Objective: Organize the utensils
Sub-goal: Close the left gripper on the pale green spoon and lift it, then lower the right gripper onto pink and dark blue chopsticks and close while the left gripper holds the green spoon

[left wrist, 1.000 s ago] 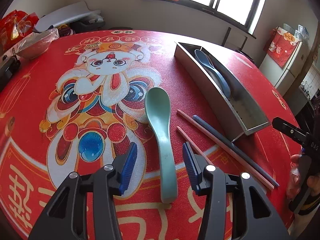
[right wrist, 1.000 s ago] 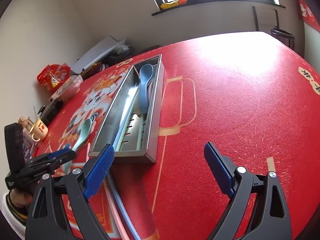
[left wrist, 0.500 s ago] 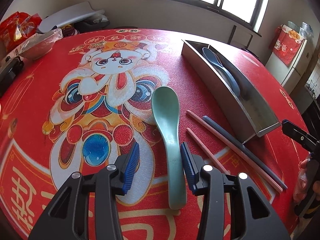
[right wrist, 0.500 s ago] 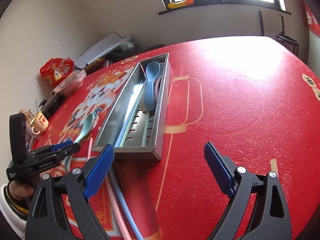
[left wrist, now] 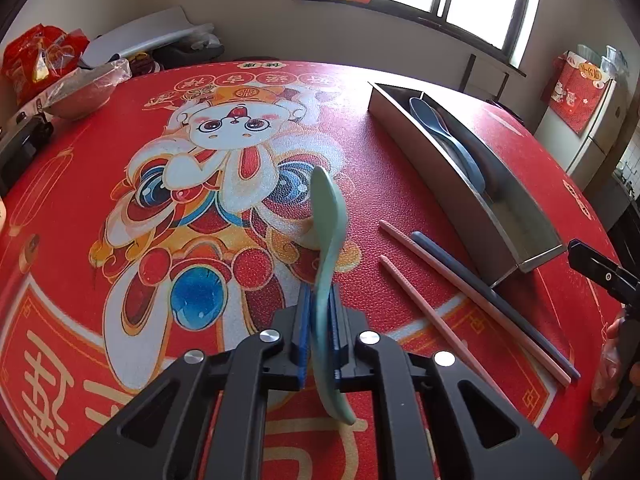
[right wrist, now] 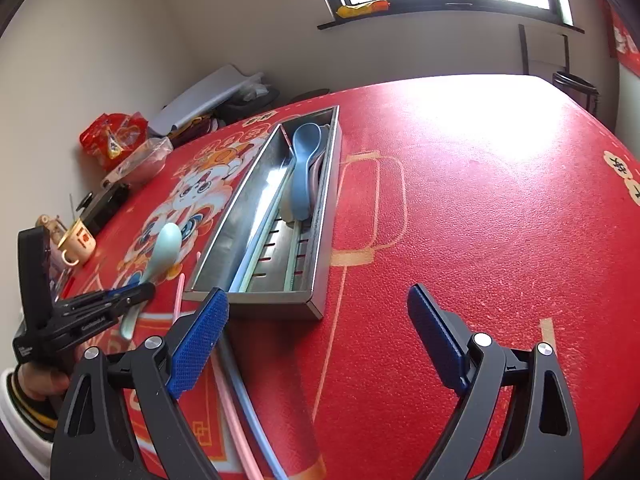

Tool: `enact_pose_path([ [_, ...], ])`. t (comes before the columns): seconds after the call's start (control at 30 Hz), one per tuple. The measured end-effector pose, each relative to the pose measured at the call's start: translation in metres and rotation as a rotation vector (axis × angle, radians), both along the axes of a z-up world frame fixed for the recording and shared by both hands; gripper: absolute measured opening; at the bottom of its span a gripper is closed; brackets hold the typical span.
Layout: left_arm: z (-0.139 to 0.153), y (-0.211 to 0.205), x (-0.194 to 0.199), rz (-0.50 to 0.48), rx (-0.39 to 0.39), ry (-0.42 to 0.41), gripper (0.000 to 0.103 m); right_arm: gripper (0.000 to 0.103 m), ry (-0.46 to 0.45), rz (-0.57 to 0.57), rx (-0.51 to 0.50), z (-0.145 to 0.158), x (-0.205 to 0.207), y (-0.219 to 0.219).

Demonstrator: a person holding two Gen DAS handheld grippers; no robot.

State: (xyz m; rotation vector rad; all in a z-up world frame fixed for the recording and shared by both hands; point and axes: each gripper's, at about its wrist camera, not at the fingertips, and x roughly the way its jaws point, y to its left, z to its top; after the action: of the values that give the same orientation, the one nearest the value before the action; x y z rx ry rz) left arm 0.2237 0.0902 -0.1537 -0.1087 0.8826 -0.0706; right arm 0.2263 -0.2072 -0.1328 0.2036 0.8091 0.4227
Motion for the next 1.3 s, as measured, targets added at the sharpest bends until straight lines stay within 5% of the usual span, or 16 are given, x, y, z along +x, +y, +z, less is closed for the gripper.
enact_pose_path([
  [1.1, 0.008, 0.043, -0.053, -0.025, 0.002, -0.035, 0.007, 0.088, -0.013, 0.156, -0.084, 0.016, -0.047, 0.063],
  [1.3, 0.007, 0.048, -0.057, -0.017, -0.028, -0.051, 0.007, 0.079, -0.004, 0.168, -0.112, 0.014, -0.054, 0.074],
])
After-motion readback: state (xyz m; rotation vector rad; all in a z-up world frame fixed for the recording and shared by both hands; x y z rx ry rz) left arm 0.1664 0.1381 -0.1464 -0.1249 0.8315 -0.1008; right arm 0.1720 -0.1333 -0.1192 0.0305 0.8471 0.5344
